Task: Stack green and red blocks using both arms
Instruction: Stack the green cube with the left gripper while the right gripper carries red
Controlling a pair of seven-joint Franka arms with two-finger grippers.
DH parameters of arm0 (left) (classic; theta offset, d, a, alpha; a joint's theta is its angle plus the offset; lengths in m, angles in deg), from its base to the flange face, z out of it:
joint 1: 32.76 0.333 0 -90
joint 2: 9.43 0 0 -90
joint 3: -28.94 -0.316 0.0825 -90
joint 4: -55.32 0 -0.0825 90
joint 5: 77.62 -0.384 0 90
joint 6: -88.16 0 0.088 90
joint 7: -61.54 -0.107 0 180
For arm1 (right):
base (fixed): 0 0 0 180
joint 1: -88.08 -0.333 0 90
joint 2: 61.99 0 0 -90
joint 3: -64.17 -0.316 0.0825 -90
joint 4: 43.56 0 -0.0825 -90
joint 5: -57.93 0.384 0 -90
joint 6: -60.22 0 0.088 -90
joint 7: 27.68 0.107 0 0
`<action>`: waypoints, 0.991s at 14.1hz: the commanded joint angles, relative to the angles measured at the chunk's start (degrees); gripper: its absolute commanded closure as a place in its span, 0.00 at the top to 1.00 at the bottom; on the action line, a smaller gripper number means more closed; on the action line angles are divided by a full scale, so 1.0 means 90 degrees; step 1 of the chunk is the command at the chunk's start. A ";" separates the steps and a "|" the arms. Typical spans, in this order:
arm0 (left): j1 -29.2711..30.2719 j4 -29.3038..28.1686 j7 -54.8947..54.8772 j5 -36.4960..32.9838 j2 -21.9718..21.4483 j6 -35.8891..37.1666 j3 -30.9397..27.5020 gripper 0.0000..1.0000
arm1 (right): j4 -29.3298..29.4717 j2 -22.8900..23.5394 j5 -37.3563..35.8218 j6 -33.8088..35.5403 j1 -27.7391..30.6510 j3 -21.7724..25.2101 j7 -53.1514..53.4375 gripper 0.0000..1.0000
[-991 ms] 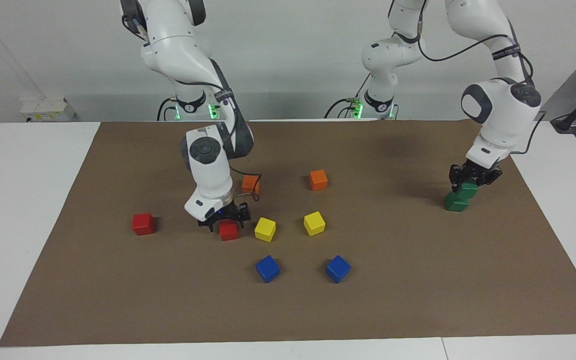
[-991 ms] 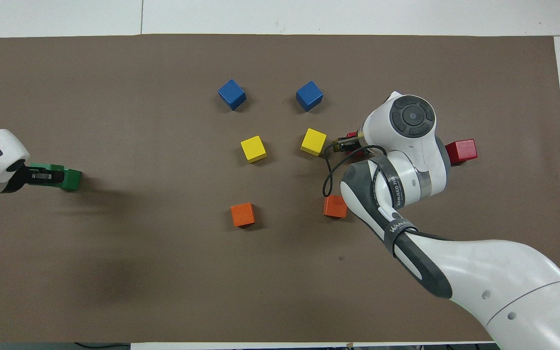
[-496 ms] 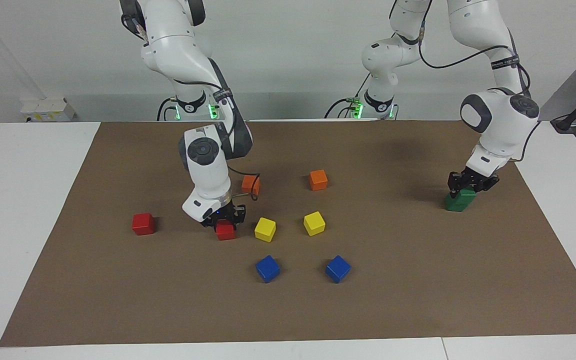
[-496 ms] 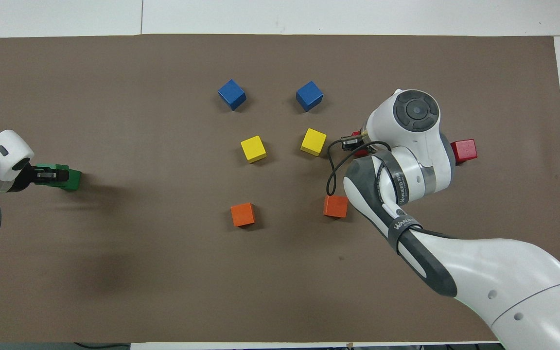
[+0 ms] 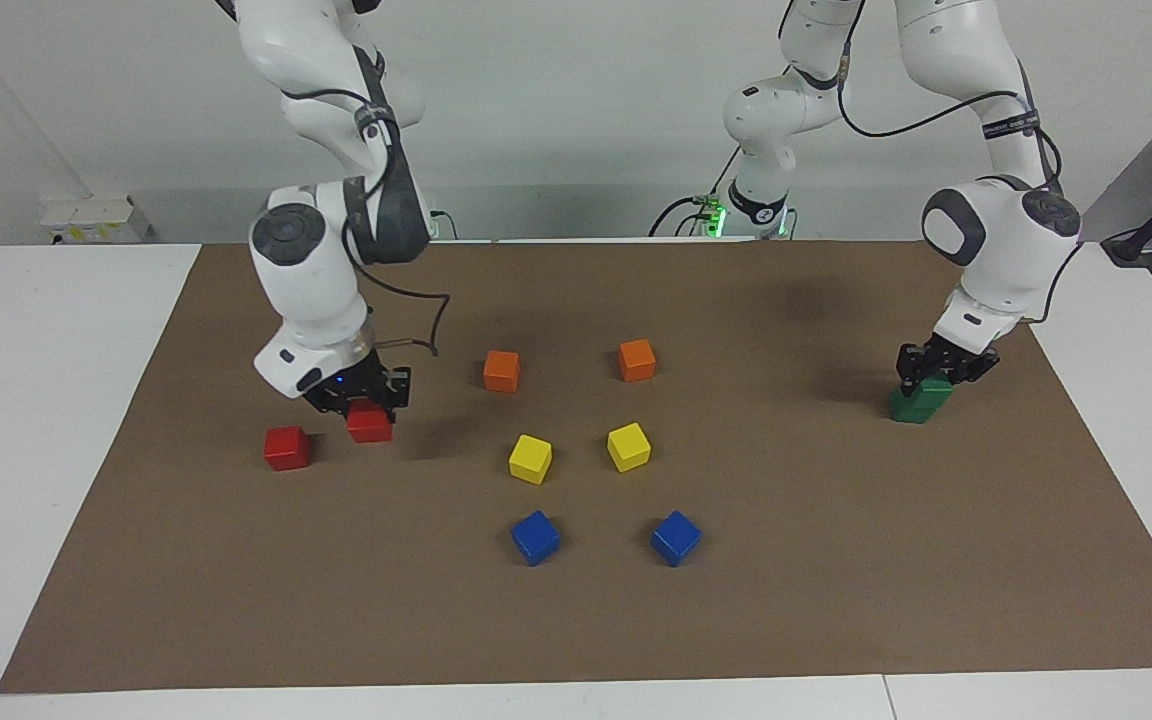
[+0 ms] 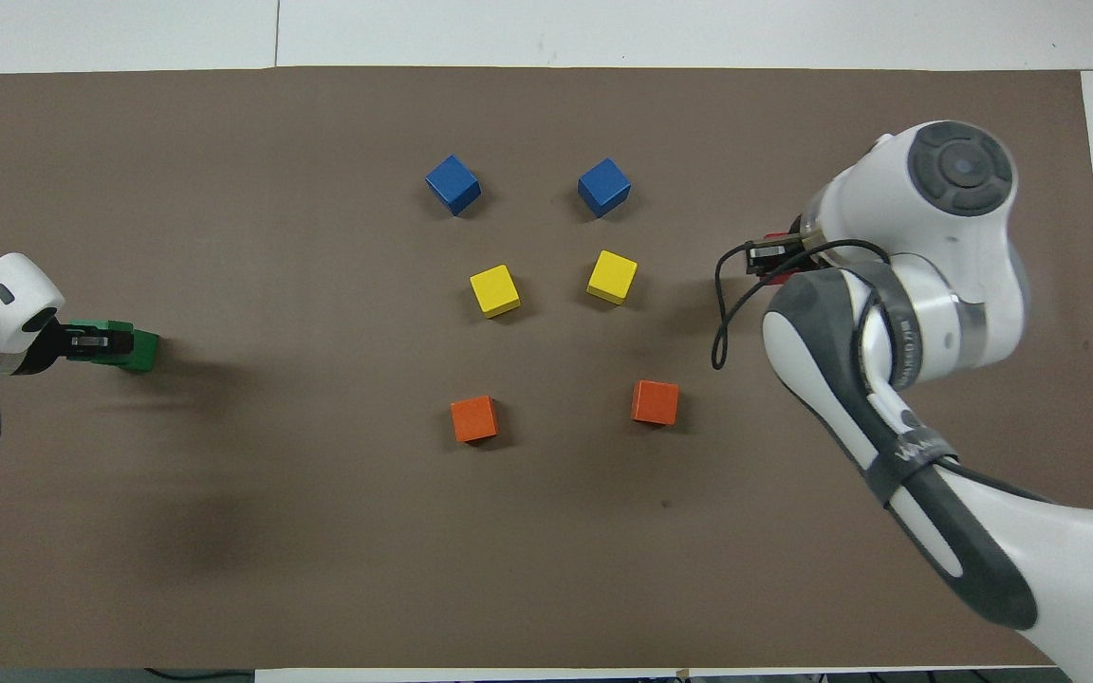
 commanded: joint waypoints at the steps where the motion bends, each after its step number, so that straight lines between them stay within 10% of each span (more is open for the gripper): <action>1: 0.0074 0.0058 -0.0063 0.0120 0.0188 0.0100 0.0037 0.00 | -0.0521 -0.0655 0.0017 0.0394 0.0606 -0.0076 -0.0498 0.00; 5: 0.0074 0.0058 -0.0063 0.0110 0.0188 0.0090 0.0027 0.05 | -0.0737 -0.0754 0.0017 0.0074 0.1291 -0.0076 -0.1348 0.00; 7: 0.0074 0.0067 -0.0063 0.0110 0.0188 0.0061 0.0017 0.99 | -0.0785 -0.0676 0.0017 -0.0258 0.1505 -0.0076 -0.1611 0.00; 14: 0.0084 0.0417 -0.0092 0.0110 0.0197 0.0508 0.0017 1.00 | -0.0883 -0.0188 0.0017 -0.1176 0.1428 -0.0086 -0.1369 0.00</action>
